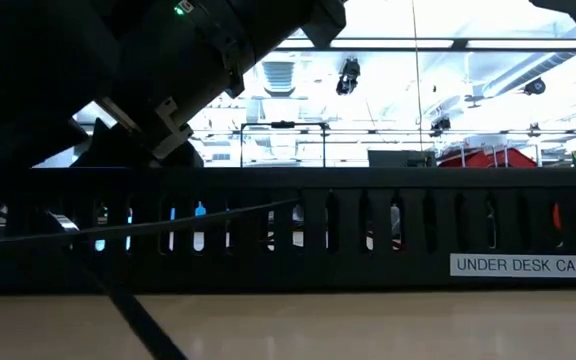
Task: Ziptie cables
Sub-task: Insert the black cable duct cover into the black cable duct
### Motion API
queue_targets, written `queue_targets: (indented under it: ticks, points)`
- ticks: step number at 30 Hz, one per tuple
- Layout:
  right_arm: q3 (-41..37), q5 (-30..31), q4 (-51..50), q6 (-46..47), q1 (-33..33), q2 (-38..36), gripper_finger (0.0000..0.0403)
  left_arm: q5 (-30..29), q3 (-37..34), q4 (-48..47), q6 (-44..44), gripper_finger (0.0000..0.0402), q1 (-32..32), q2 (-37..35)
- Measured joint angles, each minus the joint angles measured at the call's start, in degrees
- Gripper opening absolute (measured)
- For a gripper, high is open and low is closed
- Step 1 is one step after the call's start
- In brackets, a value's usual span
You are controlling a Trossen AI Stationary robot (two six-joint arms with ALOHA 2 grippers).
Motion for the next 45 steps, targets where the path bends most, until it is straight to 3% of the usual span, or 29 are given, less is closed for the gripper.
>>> queue_targets:
  ticks: [5,19,33,45]
  points:
    - [0.01,0.47,-0.07,-1.07,0.00,-0.02,0.0281,0.89,0.02,-1.11,4.32,0.0223,0.58,-2.60]
    - [-0.01,1.38,0.13,3.43,-0.17,-0.15,0.0236,1.70,-0.02,-1.44,3.41,0.0229,0.59,-3.51]
    - [-0.03,1.37,4.01,4.50,-1.14,-0.35,0.0264,1.64,0.02,-1.39,2.99,0.0230,0.68,-3.51]
    - [0.01,0.45,2.21,3.16,-1.16,-0.35,0.0240,1.64,0.02,-1.33,2.89,0.0230,0.70,-3.51]
